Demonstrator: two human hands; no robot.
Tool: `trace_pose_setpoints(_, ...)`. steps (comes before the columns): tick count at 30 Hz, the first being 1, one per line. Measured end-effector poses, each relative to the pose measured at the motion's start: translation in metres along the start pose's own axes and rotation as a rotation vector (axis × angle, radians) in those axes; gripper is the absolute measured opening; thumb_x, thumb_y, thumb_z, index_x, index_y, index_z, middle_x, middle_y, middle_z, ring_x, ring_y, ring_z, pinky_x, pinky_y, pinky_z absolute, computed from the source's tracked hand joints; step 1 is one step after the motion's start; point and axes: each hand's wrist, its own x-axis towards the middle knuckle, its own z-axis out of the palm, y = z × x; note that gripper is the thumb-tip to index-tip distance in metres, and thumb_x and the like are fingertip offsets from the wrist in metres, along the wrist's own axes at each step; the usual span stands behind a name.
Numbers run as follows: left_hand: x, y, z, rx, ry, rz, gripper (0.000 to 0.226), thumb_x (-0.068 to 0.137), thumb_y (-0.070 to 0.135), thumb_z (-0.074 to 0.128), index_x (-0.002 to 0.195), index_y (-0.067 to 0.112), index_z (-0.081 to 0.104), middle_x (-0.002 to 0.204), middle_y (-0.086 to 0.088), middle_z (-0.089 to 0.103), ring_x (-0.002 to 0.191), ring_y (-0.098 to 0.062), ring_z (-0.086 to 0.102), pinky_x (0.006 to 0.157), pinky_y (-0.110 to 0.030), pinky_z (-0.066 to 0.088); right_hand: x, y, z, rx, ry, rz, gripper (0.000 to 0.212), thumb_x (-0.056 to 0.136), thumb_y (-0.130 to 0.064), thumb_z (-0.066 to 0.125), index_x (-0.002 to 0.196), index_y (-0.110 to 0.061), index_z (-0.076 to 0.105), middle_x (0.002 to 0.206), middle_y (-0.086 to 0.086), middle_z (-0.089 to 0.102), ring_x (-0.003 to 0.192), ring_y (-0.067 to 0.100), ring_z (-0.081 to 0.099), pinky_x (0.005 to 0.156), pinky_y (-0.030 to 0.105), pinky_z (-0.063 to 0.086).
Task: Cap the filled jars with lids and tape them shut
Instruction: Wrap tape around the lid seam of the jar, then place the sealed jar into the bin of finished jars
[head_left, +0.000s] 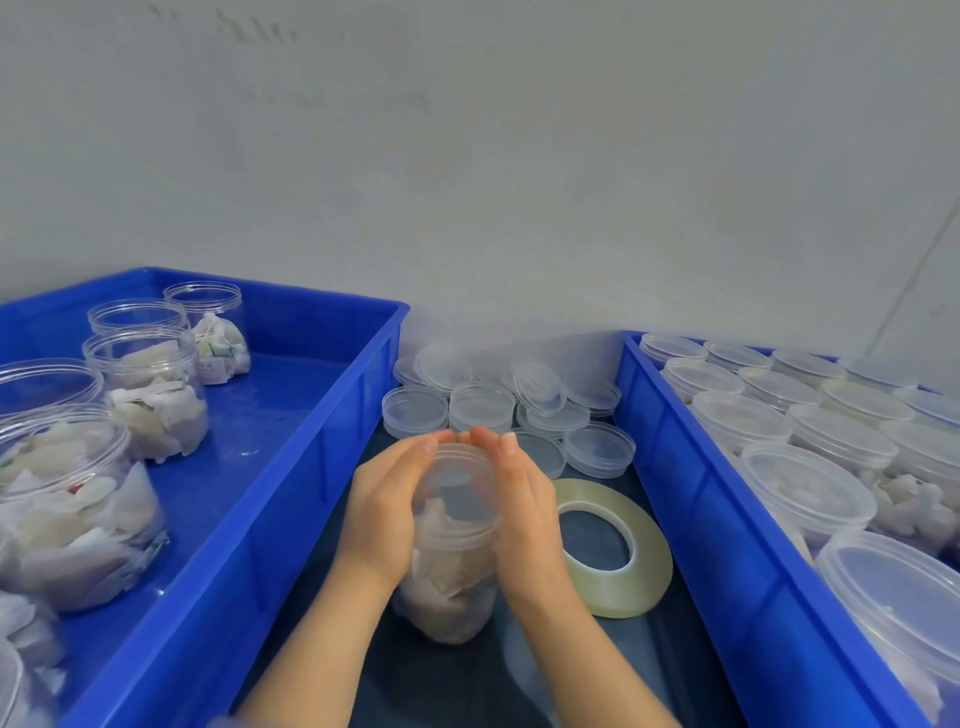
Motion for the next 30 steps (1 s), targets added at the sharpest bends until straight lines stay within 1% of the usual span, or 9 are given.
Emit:
trace_pose_setpoints(3,-0.004,-0.002,0.003,-0.001,0.092,0.042,0.031,0.094,0.007,0.045,0.085,0.01,0.075,0.084,-0.006,0.075,0.085,-0.02,0.07,0.069,-0.027,0.052,-0.004,0.009,0.006,0.012,0.177,-0.044,0.036,0.081,-0.055,0.042,0.079,-0.033,0.071,0.083,-0.015,0.072,0.082,0.0,0.066,0.071,0.009,0.045)
trace_pose_setpoints(6,-0.006,-0.004,0.003,0.016,0.143,0.054,0.026,0.092,0.017,0.05,0.083,0.016,0.075,0.082,-0.003,0.075,0.083,-0.017,0.07,0.069,-0.029,0.05,-0.004,0.014,0.008,-0.004,0.225,-0.025,0.048,0.078,-0.059,0.035,0.088,-0.026,0.069,0.085,-0.009,0.073,0.086,0.005,0.067,0.074,0.014,0.047)
trace_pose_setpoints(10,-0.005,-0.002,-0.003,-0.022,-0.036,-0.022,0.036,0.088,0.048,0.055,0.104,0.019,0.07,0.105,-0.004,0.072,0.103,-0.018,0.066,0.087,-0.033,0.051,-0.002,0.009,0.003,-0.059,0.167,0.054,0.027,0.088,-0.039,0.043,0.089,-0.027,0.068,0.085,-0.016,0.072,0.087,-0.001,0.064,0.077,0.013,0.045)
trace_pose_setpoints(14,-0.008,0.0,0.003,-0.022,0.083,0.025,0.03,0.082,0.042,0.052,0.072,0.029,0.077,0.08,0.002,0.075,0.084,-0.019,0.068,0.076,-0.033,0.051,-0.001,-0.005,-0.004,-0.07,0.016,0.191,0.028,0.095,-0.042,0.051,0.082,-0.029,0.072,0.086,-0.016,0.072,0.084,-0.007,0.064,0.073,0.009,0.046)
trace_pose_setpoints(16,-0.012,-0.003,0.011,-0.028,0.134,0.039,0.036,0.082,0.043,0.045,0.068,0.033,0.076,0.075,0.005,0.074,0.078,-0.015,0.068,0.073,-0.031,0.05,-0.002,-0.007,-0.003,-0.03,0.102,0.169,0.034,0.094,-0.045,0.05,0.069,-0.03,0.069,0.072,-0.025,0.068,0.071,-0.013,0.061,0.061,0.003,0.042)
trace_pose_setpoints(18,-0.017,-0.004,0.015,-0.028,0.088,0.045,0.037,0.083,0.048,0.044,0.071,0.033,0.076,0.078,0.005,0.074,0.079,-0.012,0.069,0.07,-0.025,0.05,-0.005,-0.004,0.0,-0.06,0.246,0.093,0.03,0.089,-0.046,0.048,0.071,-0.029,0.066,0.072,-0.02,0.068,0.072,-0.008,0.061,0.064,0.006,0.043)
trace_pose_setpoints(21,-0.021,-0.006,0.015,-0.042,0.03,0.037,0.04,0.083,0.054,0.044,0.079,0.028,0.075,0.086,0.002,0.074,0.085,-0.013,0.069,0.072,-0.024,0.054,-0.006,-0.002,0.001,-0.088,0.295,0.1,0.032,0.08,-0.045,0.038,0.078,-0.032,0.067,0.083,-0.012,0.071,0.084,0.0,0.064,0.074,0.013,0.047)
trace_pose_setpoints(27,-0.018,-0.003,0.018,-0.017,0.211,0.039,0.049,0.099,0.022,0.045,0.058,0.026,0.071,0.062,0.007,0.068,0.073,-0.022,0.063,0.068,-0.035,0.048,-0.004,-0.011,0.002,-0.188,0.309,0.195,0.024,0.092,-0.017,0.048,0.087,-0.014,0.07,0.078,-0.01,0.067,0.081,0.008,0.061,0.072,0.02,0.046)
trace_pose_setpoints(30,-0.027,0.011,0.023,-0.066,0.198,0.059,0.044,0.097,0.018,0.046,0.06,0.022,0.07,0.06,0.005,0.067,0.074,-0.026,0.061,0.067,-0.034,0.047,-0.015,-0.036,-0.001,-0.202,0.33,0.169,0.025,0.091,-0.013,0.049,0.078,0.003,0.063,0.069,0.011,0.062,0.062,0.012,0.049,0.061,0.02,0.041)
